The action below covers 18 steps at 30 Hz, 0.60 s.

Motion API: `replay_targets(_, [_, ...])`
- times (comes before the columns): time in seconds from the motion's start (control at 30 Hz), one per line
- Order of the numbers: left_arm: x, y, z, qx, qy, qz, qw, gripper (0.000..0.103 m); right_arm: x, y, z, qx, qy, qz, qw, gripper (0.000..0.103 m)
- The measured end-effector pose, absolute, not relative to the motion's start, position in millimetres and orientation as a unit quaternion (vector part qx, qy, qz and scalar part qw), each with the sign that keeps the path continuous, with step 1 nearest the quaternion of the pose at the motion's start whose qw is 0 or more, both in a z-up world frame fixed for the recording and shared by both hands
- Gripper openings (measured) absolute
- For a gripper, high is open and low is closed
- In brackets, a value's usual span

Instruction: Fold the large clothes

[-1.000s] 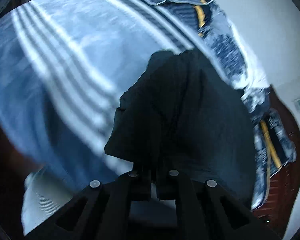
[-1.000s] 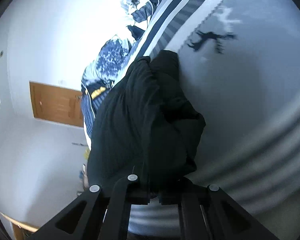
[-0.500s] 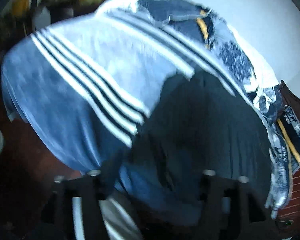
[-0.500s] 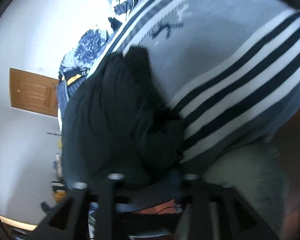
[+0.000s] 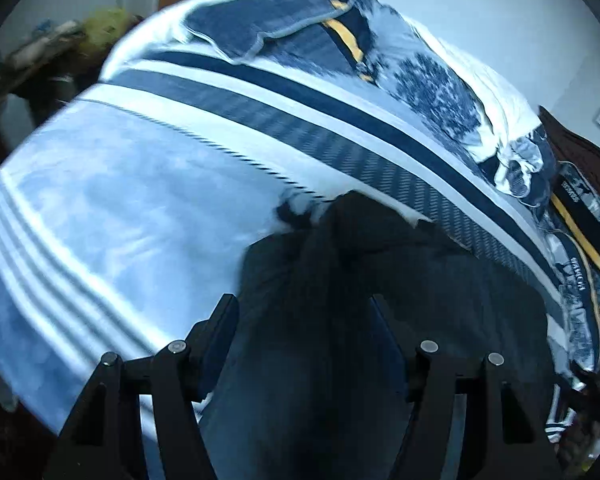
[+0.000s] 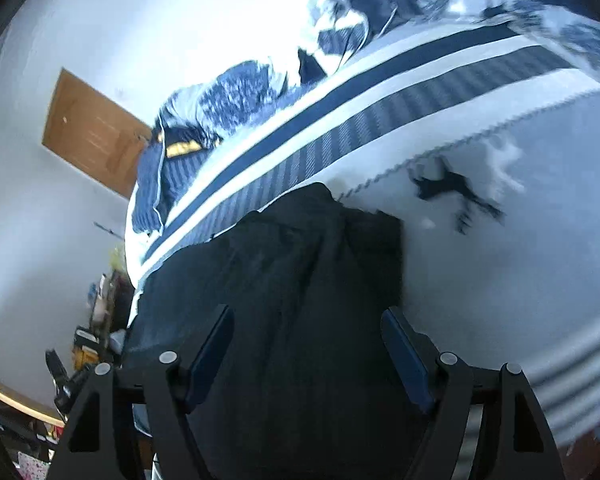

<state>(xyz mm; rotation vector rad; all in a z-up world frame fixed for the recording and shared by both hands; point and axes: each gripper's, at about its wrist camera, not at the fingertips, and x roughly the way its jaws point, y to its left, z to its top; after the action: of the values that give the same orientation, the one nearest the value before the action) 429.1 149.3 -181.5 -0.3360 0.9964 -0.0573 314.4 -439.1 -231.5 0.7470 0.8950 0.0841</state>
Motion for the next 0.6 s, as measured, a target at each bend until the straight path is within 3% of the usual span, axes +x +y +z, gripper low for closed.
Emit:
replay_targets(0.17, [486.6,136.5,-203.0,-0.173,0.502,-0.044,0.846,0.066,390.1,-445.1,-266.2,0.358,0.474,0.036,0.804,0.061])
replay_targets(0.2, [490.2,134.6,-206.2,-0.172,0.506,-0.047,0.844,0.061,399.4,-444.5,-271.4,0.355,0.484,0.039,0.799,0.056])
replay_targets(0.23, [495.4,131.7,-209.6,-0.169,0.508,-0.051,0.843,0.048,409.7,-442.0,-276.9,0.348,0.497,0.043,0.794,0.043])
replay_targets(0.27, [500.1,129.9,-212.1,-0.167,0.513,-0.055,0.84,0.008,414.7,-441.1,-279.1,0.343,0.503,0.042,0.792,0.031])
replay_targets(0.3, [503.1,128.6,-211.7,-0.169,0.516,-0.069,0.837,0.003,417.8,-441.0,-279.2,0.342,0.505,0.043,0.791,0.013])
replay_targets(0.33, [503.3,128.3,-206.4,-0.172,0.502,-0.079,0.844,0.003,418.7,-442.7,-275.3,0.344,0.5,0.051,0.793,0.005])
replay_targets(0.47, [490.3,139.9,-168.6,-0.19,0.418,-0.103,0.882,0.002,393.2,-450.9,-227.6,0.343,0.443,0.052,0.826,0.002])
replay_targets(0.6, [508.1,125.6,-173.3,-0.147,0.428,-0.09,0.887,0.001,376.5,-453.9,-207.7,0.331,0.408,0.023,0.851,0.002])
